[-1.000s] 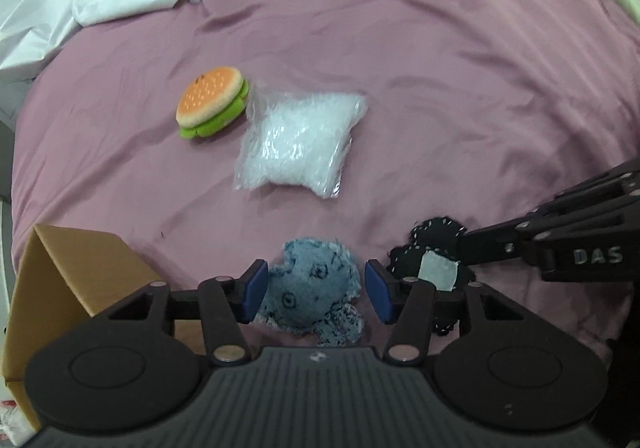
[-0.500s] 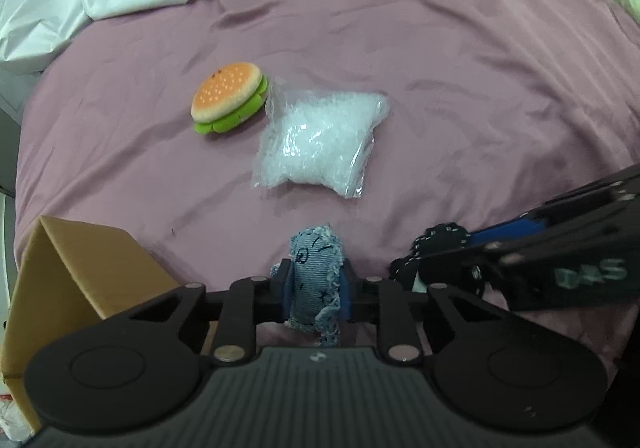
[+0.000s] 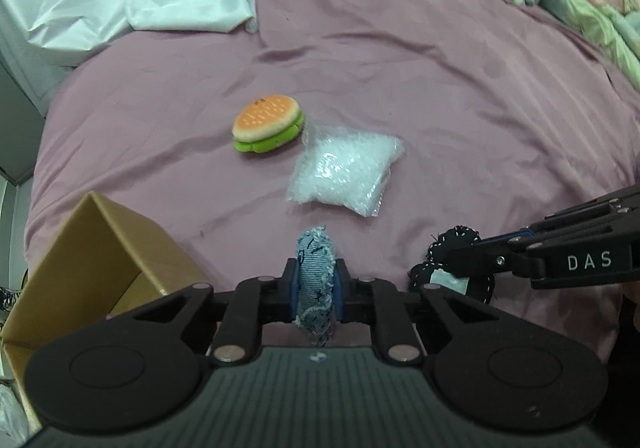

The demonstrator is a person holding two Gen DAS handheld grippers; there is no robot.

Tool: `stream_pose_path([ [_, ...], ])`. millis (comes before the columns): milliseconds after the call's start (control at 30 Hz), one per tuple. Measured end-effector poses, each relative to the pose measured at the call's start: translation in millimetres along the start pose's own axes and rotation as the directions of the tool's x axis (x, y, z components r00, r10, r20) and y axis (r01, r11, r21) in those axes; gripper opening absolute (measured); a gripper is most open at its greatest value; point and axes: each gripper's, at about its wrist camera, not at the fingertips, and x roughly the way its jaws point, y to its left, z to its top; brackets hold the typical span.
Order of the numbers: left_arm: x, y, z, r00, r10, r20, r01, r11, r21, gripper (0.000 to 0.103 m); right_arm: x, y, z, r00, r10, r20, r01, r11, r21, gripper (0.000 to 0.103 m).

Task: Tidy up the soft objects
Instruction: 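Carry the blue cat plush with the left gripper while the right carries the black patch over the box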

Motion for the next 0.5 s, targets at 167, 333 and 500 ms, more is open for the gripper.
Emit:
stream_pose_path([
  [167, -13, 6, -4, 0.999, -0.01, 0.051, 0.012, 0.999, -0.044, 0.014, -10, 13, 1, 0.999, -0.025, 0.031, 0.027, 0.998, -0.06, 0.008],
  [333, -29, 8, -4, 0.994, -0.004, 0.109, 0.013, 0.997, -0.078, 0.013, -23, 28, 2, 0.997, -0.038, 0.074, 0.046, 0.992, -0.121, 0.008],
  [500, -51, 9, -4, 0.986, 0.01, 0.169, 0.007, 0.995, -0.102, 0.013, -37, 47, 4, 0.992, -0.042, 0.122, 0.065, 0.979, -0.194, 0.008],
])
